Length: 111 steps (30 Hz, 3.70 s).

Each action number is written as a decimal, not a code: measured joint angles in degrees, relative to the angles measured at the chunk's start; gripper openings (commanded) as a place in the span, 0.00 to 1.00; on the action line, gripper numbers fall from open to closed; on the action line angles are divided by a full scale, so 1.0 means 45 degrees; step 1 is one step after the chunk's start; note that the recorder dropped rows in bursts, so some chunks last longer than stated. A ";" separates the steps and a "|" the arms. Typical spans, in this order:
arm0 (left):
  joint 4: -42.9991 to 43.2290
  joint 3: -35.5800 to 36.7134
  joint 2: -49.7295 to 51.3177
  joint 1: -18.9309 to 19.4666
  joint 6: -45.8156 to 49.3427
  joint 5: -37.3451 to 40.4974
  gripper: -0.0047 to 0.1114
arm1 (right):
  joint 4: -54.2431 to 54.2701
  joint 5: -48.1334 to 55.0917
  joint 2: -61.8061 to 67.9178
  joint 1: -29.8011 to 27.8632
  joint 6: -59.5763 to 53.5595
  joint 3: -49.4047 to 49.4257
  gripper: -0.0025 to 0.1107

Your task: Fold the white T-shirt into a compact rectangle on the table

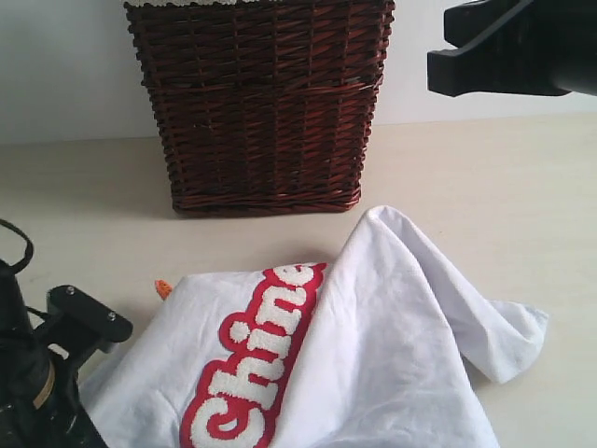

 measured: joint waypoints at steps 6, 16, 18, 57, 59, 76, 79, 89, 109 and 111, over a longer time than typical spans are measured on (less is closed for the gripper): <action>-0.0441 0.0840 -0.1519 0.0000 -0.0385 -0.0264 0.04 | 0.0219 0.0570 0.0000 0.0000 -0.0259 0.0084 0.02; 0.1702 0.0888 -0.5624 0.0000 -0.3053 -0.1208 0.04 | 0.9967 0.5038 0.1913 0.0000 -0.9404 0.0186 0.25; 0.1758 0.0888 -0.6197 0.0000 -0.3100 -0.1210 0.04 | 1.1272 0.6513 0.2639 0.0000 -1.0844 0.0186 0.28; 0.0967 0.0896 -0.7870 0.0000 -0.2503 -0.1593 0.04 | 0.7110 0.7159 1.1846 -0.4599 -0.7931 -0.3270 0.13; 0.0773 0.0896 -0.7870 0.0000 -0.2322 -0.1593 0.04 | 0.6881 0.7749 1.2167 -0.4829 -0.7985 -0.3631 0.13; 0.0230 0.1145 -0.6715 0.0000 -0.1384 -0.4207 0.04 | 1.1074 0.8498 1.0944 -0.6821 -1.2812 -0.6147 0.13; 0.0205 0.1145 -0.5052 0.0000 -0.1268 -0.4825 0.04 | 1.4323 0.8523 0.9436 -0.6821 -1.5906 -0.6147 0.13; -0.1020 0.1145 -0.3780 -0.3249 0.0312 -0.4925 0.04 | 1.9960 1.0332 0.6129 -0.5750 -2.1437 -0.5249 0.28; -0.1254 0.1145 -0.3720 -0.4633 0.0711 -0.4276 0.04 | 1.7134 1.4506 0.5790 0.0397 -1.8005 -0.0364 0.47; -0.1232 0.1145 -0.3720 -0.4633 0.0711 -0.4276 0.04 | 1.7024 1.4506 0.5790 0.0639 -1.7725 0.0122 0.49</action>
